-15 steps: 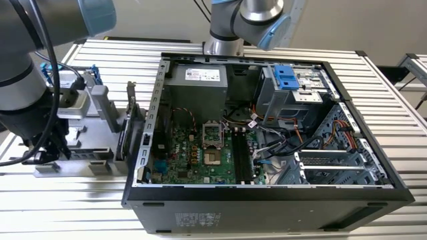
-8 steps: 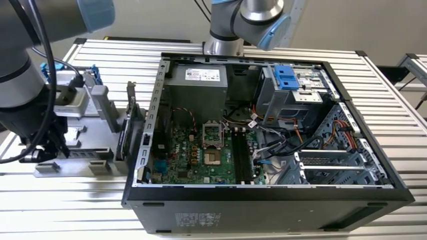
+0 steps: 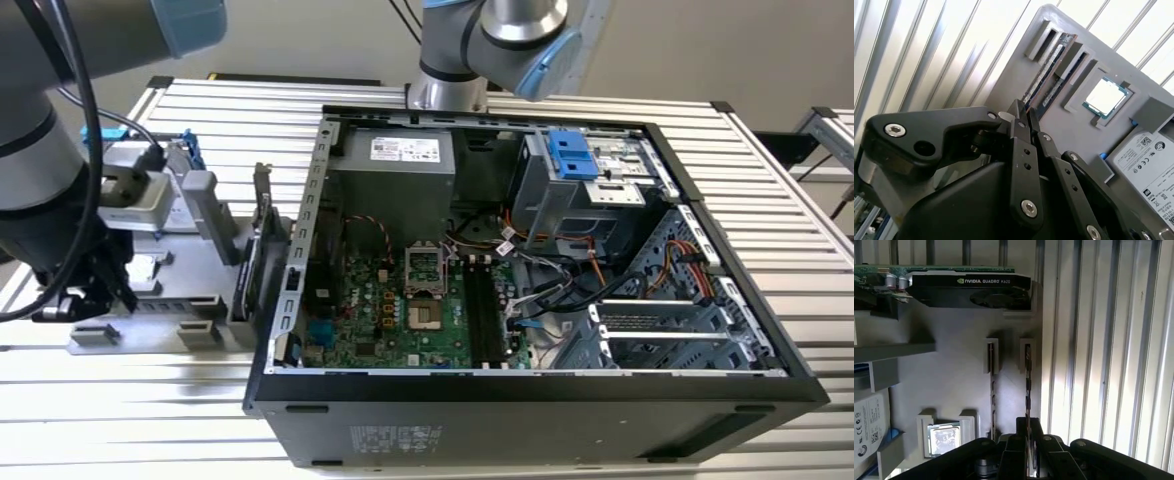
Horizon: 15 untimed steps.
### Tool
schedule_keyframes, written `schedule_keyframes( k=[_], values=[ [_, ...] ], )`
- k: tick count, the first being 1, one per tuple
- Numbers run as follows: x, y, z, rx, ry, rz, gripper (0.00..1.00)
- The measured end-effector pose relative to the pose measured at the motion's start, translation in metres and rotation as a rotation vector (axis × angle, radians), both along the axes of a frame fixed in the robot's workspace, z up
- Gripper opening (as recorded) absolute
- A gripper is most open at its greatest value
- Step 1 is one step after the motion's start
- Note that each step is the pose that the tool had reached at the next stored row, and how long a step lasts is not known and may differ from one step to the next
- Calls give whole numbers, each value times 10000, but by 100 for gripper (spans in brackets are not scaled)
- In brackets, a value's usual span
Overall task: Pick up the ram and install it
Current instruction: 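Pick up the ram and move it above insertion slot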
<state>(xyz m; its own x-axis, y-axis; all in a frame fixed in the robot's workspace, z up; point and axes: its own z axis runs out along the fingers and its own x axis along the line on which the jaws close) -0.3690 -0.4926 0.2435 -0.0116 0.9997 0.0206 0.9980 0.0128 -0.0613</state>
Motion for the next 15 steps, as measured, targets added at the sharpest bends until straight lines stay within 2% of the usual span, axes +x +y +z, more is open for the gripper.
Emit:
schedule_keyframes(
  k=[8, 15],
  values=[
    [-2, -6, 76, 53, 0, -115, 0],
    [-1, -7, 175, 65, 0, -117, 0]
  ],
)
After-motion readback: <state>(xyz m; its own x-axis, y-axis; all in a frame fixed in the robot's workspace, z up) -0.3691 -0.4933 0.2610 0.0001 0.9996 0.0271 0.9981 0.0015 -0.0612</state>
